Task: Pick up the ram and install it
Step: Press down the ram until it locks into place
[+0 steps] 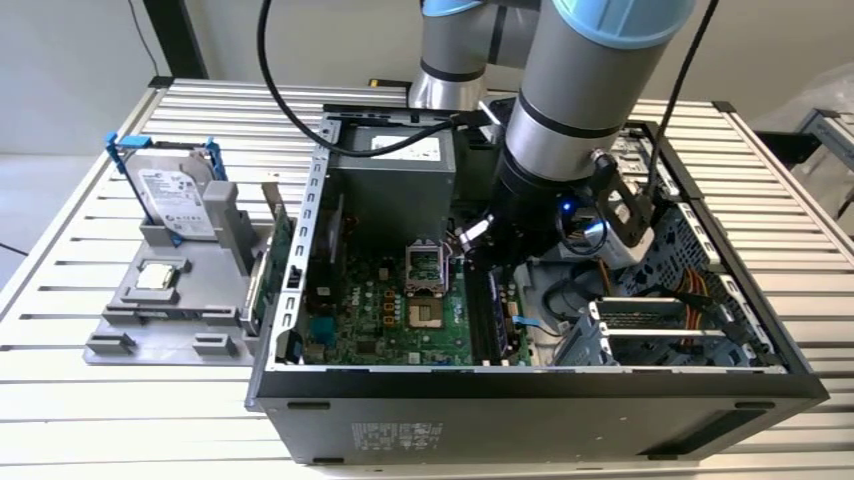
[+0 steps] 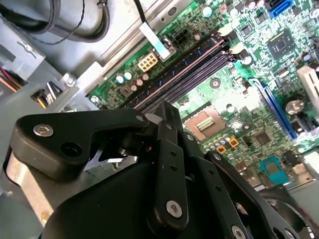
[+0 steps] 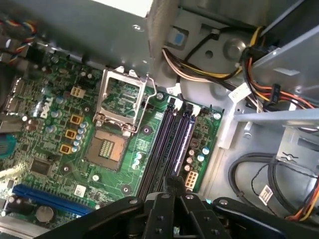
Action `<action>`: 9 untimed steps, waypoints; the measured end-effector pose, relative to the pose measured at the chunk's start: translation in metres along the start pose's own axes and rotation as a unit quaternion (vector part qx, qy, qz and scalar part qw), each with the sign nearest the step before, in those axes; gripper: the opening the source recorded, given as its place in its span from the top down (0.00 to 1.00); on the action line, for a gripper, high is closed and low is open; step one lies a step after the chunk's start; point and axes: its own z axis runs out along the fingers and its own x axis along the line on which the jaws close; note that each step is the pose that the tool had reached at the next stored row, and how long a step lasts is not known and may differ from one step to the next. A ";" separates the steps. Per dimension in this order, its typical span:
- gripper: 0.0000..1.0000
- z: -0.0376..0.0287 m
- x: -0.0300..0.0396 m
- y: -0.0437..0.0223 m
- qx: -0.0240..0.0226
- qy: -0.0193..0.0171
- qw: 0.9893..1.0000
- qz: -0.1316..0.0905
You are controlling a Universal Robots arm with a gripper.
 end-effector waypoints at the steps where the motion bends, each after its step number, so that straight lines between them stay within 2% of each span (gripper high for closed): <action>1: 1.00 0.0001 -0.0001 0.0002 0.000 0.001 1.000 -0.005; 9: 1.00 0.0001 -0.0005 0.0014 -0.001 0.004 0.999 -0.038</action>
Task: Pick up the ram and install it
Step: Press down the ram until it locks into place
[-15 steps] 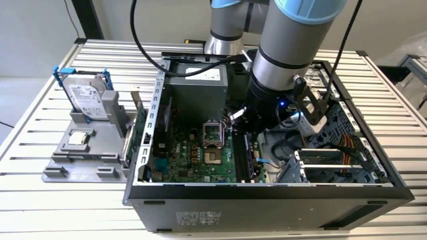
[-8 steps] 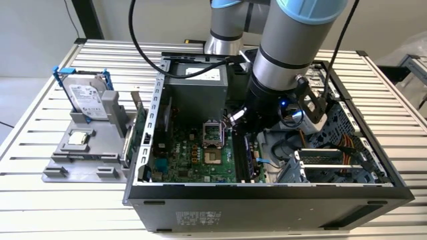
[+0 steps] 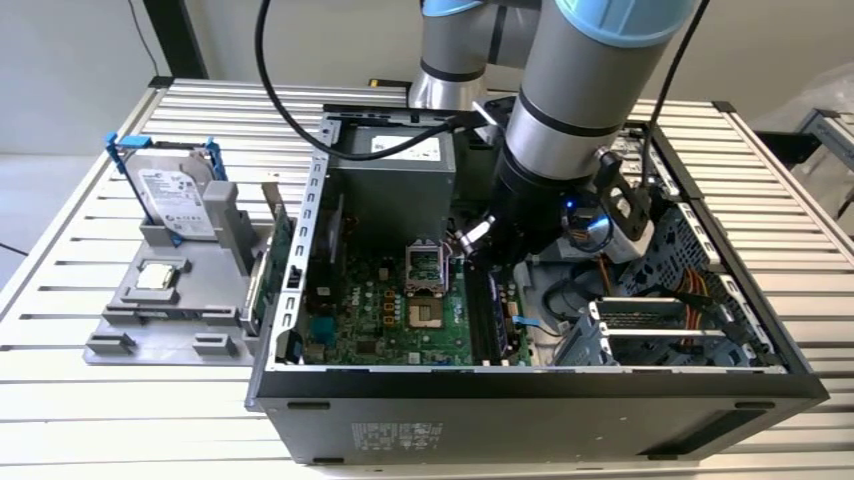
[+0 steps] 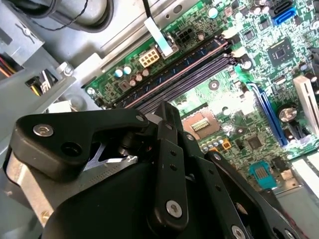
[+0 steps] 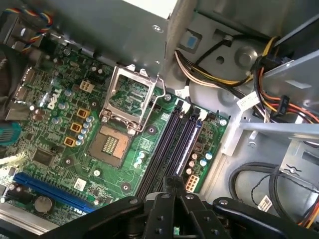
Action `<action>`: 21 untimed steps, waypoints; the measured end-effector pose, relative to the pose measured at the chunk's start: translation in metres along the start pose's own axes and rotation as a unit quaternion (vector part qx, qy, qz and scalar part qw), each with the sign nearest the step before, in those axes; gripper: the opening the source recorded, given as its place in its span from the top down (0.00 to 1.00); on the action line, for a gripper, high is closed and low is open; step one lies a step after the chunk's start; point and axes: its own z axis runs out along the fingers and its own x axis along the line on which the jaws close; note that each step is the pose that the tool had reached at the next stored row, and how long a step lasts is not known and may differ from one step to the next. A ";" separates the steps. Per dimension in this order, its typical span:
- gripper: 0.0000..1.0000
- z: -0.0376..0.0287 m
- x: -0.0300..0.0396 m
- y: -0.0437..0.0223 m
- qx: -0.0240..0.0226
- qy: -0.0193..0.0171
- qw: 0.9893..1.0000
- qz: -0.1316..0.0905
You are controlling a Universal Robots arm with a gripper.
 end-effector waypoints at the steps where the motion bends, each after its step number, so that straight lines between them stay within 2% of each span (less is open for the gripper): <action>1: 1.00 0.0000 0.0000 0.0000 0.000 0.000 1.000 0.000; 4: 1.00 0.0000 -0.0001 0.0001 0.000 0.000 1.000 -0.004; 8: 1.00 0.0000 -0.0002 0.0001 0.000 0.002 1.000 -0.025; 12: 1.00 0.0000 -0.0003 0.0002 0.000 0.003 0.999 -0.048; 15: 1.00 0.0000 -0.0003 0.0002 0.000 0.004 0.998 -0.067; 21: 1.00 0.0000 -0.0004 0.0003 -0.001 0.007 0.994 -0.105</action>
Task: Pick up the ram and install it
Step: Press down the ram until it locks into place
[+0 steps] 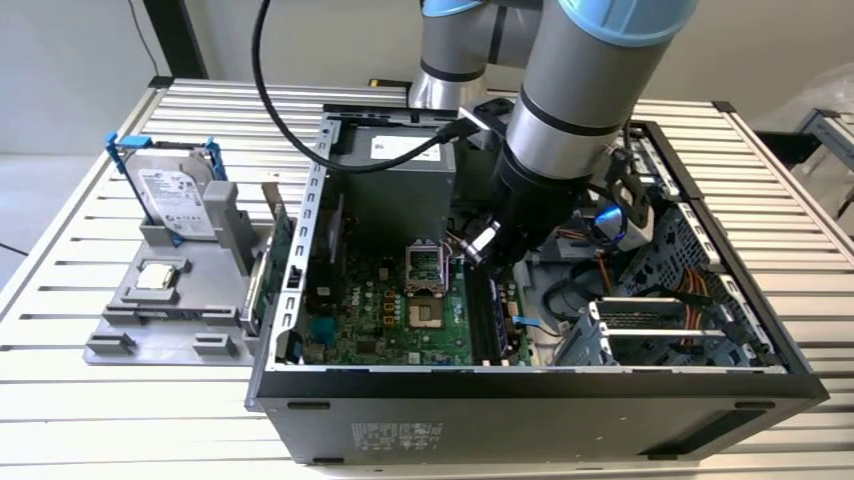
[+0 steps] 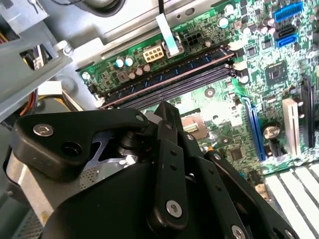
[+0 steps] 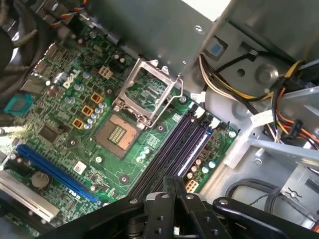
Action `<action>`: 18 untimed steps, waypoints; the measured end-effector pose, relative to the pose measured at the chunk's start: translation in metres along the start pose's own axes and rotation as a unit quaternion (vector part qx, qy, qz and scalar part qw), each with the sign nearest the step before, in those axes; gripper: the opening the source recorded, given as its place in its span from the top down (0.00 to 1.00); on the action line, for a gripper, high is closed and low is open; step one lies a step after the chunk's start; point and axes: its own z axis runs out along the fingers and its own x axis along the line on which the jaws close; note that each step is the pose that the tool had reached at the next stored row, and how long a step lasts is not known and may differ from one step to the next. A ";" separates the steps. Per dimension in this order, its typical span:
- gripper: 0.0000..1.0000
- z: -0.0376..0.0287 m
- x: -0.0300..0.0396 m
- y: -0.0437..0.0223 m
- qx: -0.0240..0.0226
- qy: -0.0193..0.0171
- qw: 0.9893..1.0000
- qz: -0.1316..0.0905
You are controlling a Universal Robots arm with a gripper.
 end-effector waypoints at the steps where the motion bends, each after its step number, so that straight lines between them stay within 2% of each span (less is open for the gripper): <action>1: 1.00 0.0000 0.0000 0.0000 0.000 0.000 1.000 -0.006; 5: 1.00 0.0000 -0.0001 0.0001 0.000 0.002 1.000 -0.029; 10: 1.00 0.0000 -0.0007 -0.0003 -0.001 0.003 0.999 -0.054; 18: 1.00 0.0000 -0.0018 -0.0010 -0.001 0.005 0.996 -0.093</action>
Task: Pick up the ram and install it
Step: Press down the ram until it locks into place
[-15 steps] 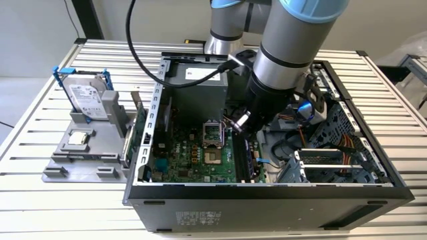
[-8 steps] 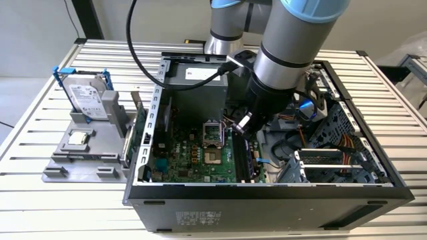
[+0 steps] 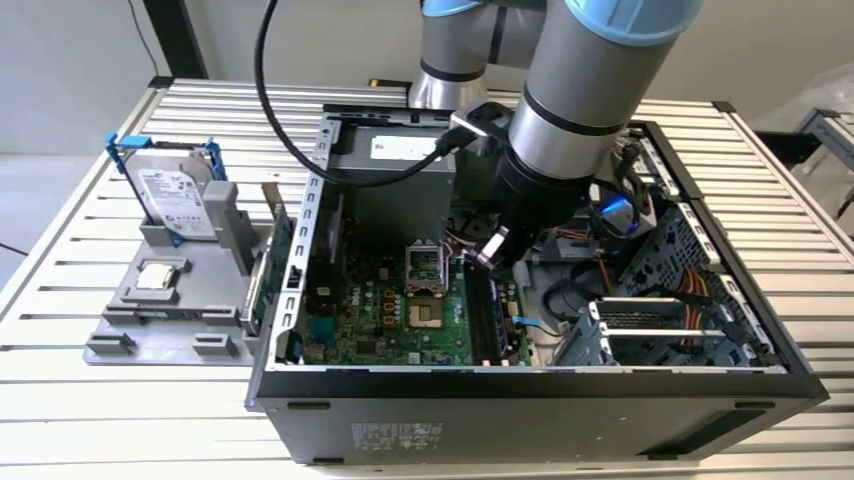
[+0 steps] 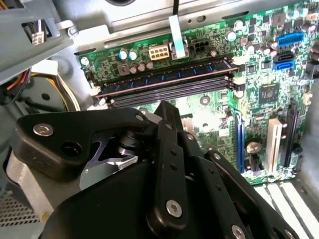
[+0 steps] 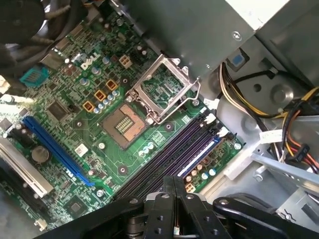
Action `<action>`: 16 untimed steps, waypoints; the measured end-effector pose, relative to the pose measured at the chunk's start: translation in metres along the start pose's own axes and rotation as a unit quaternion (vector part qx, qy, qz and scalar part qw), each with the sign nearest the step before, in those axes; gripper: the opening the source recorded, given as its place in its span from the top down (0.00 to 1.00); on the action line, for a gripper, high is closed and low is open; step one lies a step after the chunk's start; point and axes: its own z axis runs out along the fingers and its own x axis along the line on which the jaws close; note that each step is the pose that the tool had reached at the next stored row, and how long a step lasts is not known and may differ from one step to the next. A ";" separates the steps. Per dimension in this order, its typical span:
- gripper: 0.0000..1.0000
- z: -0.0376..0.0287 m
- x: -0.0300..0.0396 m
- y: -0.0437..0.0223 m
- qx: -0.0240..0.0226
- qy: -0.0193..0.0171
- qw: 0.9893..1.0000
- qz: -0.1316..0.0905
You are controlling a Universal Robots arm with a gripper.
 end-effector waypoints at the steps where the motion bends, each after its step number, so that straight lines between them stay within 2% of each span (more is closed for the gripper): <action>1: 1.00 0.0000 0.0000 -0.0001 0.000 0.000 1.000 -0.005; 6: 1.00 0.0000 -0.0002 -0.0002 -0.001 0.001 1.000 -0.029; 8: 1.00 0.0000 -0.0002 -0.0002 -0.002 0.001 0.999 -0.038; 13: 1.00 0.0000 -0.0002 -0.0002 -0.007 -0.005 0.998 -0.061; 16: 1.00 0.0002 -0.0003 -0.0001 -0.004 -0.009 0.997 -0.077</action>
